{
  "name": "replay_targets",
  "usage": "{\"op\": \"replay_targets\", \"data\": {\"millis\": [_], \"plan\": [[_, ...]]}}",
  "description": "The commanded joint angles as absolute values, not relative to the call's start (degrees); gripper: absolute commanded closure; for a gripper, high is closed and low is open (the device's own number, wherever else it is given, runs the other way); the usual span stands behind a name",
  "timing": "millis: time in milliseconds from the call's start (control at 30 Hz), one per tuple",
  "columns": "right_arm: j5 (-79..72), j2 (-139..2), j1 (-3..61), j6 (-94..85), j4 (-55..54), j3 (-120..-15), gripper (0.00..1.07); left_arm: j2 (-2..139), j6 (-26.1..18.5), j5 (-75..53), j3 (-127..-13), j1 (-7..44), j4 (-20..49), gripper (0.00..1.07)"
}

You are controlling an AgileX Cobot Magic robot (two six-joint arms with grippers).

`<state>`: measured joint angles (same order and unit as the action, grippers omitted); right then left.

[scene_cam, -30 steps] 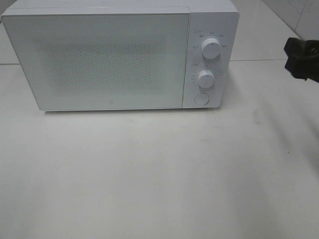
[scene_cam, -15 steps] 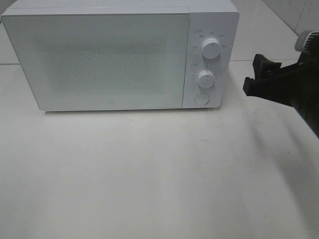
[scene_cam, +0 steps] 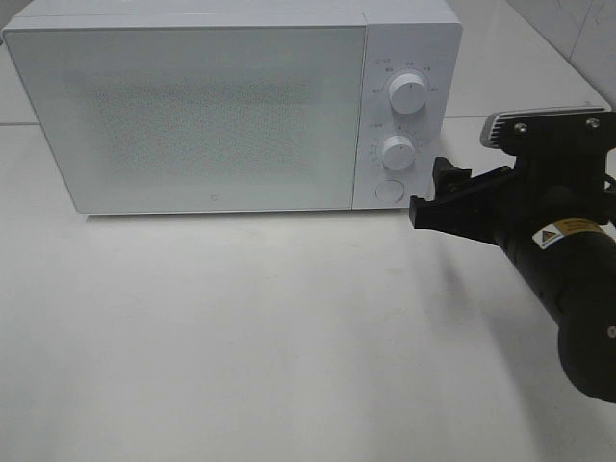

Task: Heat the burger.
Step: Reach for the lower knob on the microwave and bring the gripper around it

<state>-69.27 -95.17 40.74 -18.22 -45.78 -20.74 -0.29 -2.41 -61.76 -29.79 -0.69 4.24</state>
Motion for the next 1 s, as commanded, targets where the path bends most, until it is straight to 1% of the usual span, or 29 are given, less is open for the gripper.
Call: {"op": "replay_targets", "data": {"millis": [33, 467, 667, 1000], "plan": [[-80.1, -96.8, 41.5, -19.1, -46.4, -22.8, 0.32, -1.4, -2.0, -61.2, -29.6, -0.9, 4.2, 0.08], [-80.1, -108.6, 42.2, -21.3, -47.1, -34.1, 0.32, -1.4, -2.0, -61.2, -29.6, -0.9, 4.2, 0.09], [-80.1, -111.4, 42.0, -21.3, -47.3, -38.0, 0.32, -1.4, -2.0, -61.2, -29.6, -0.9, 4.2, 0.09], [-80.0, -115.4, 37.2, -19.0, -44.6, -43.5, 0.32, -1.4, -2.0, -61.2, -29.6, -0.9, 4.2, 0.09]]}}
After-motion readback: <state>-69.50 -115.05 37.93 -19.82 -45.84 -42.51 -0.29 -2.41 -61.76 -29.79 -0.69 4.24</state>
